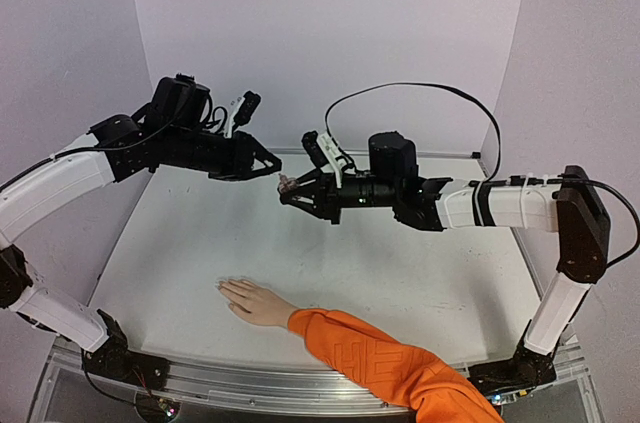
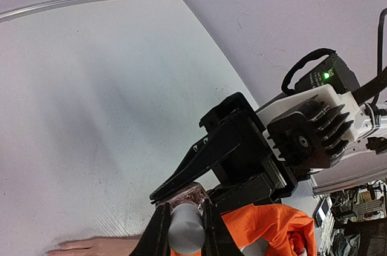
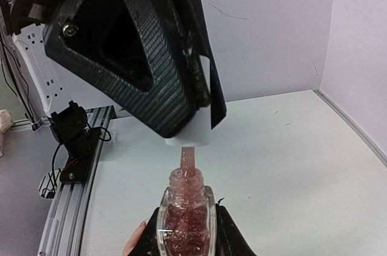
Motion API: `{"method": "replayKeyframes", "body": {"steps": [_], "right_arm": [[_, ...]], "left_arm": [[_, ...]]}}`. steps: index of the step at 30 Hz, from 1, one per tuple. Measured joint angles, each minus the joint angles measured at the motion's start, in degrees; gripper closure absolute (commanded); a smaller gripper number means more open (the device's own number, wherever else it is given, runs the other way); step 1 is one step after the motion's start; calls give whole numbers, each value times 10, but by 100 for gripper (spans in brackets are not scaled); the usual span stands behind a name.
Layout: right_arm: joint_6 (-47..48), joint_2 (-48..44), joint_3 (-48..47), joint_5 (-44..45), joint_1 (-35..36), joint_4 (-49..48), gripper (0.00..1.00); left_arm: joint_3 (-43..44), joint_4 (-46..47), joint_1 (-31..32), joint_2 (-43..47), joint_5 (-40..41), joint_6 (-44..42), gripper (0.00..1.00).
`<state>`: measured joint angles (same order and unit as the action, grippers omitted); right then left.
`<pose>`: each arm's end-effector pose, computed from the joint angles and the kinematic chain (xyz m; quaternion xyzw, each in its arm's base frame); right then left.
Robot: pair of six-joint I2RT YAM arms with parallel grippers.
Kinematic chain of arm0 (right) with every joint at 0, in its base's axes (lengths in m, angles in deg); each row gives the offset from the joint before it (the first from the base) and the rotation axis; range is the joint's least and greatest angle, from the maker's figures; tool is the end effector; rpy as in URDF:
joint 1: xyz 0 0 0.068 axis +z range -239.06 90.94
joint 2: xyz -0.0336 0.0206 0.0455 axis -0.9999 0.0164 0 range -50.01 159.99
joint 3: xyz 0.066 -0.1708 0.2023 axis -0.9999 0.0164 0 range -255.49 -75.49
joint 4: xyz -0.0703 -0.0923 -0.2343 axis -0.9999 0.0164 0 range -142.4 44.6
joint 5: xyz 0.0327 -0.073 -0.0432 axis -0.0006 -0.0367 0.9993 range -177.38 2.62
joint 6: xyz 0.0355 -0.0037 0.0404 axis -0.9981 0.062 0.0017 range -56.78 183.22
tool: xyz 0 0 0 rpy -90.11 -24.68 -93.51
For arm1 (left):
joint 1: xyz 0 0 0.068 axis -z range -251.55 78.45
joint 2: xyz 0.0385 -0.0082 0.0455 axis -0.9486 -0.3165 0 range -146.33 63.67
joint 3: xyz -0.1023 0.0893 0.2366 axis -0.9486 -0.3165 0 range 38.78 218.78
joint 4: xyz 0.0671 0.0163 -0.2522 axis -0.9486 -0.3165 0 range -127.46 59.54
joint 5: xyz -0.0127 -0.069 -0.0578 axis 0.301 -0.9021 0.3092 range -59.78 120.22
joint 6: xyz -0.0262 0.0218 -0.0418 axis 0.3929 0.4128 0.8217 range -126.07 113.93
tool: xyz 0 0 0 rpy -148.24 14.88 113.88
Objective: Paint the nails
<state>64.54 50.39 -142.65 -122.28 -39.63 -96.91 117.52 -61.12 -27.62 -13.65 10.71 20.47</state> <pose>0.2490 0.3222 0.3093 -0.4688 0.4473 0.4743 0.5960 0.2074 -0.2162 0.3846 0.2132 0.8275 -0.4070 0.3227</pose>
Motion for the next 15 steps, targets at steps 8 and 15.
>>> {"method": "replayKeyframes", "body": {"steps": [8, 15], "right_arm": [[0, 2, 0, 0, 0, 0, 100], [0, 2, 0, 0, 0, 0, 100]], "left_arm": [[0, 0, 0, 1, 2, -1, 100], [0, 0, -1, 5, 2, -2, 100]]}}
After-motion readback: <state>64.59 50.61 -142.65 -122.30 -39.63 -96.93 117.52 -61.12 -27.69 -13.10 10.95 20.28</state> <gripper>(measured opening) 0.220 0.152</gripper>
